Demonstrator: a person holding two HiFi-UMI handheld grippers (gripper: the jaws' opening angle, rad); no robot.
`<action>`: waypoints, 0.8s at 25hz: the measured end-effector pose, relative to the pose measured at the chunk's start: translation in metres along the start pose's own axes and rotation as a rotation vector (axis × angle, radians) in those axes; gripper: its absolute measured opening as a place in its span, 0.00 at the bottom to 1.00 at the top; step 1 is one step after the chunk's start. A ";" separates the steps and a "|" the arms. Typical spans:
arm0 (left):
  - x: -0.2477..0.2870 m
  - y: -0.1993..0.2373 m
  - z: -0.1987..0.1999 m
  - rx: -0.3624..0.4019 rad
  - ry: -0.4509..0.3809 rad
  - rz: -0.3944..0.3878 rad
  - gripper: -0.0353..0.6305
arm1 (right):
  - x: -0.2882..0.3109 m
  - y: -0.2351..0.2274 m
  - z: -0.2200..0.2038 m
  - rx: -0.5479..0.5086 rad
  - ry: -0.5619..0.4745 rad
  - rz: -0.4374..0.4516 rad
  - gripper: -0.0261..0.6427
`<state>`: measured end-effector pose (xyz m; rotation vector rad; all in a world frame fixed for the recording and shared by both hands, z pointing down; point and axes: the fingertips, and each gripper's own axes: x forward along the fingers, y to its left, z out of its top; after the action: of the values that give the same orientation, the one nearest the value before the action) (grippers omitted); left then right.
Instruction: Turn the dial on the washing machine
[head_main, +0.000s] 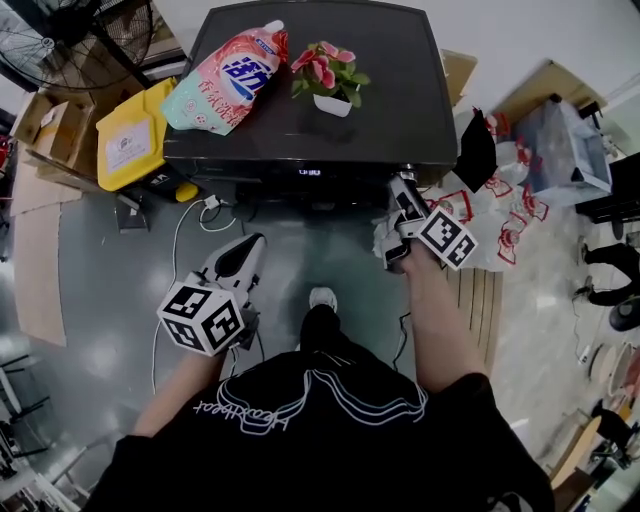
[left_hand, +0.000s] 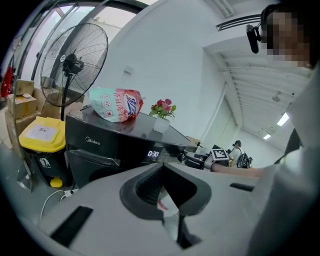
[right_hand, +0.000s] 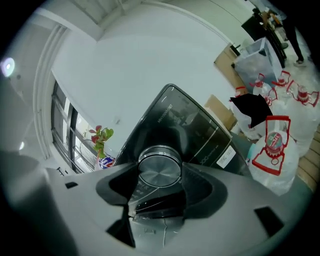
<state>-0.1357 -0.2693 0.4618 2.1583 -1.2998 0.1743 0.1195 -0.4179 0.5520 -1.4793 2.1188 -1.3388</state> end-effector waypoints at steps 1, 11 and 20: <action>0.001 0.000 0.000 -0.001 -0.001 -0.001 0.06 | 0.000 0.000 0.000 0.020 -0.002 0.008 0.46; 0.009 0.000 0.001 -0.009 0.000 -0.013 0.06 | -0.001 -0.006 -0.001 0.287 -0.020 0.101 0.46; 0.013 -0.002 0.001 -0.002 0.015 -0.021 0.06 | 0.000 -0.006 -0.001 0.307 -0.008 0.118 0.46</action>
<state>-0.1276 -0.2795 0.4658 2.1638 -1.2673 0.1800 0.1228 -0.4173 0.5575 -1.2157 1.8604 -1.5268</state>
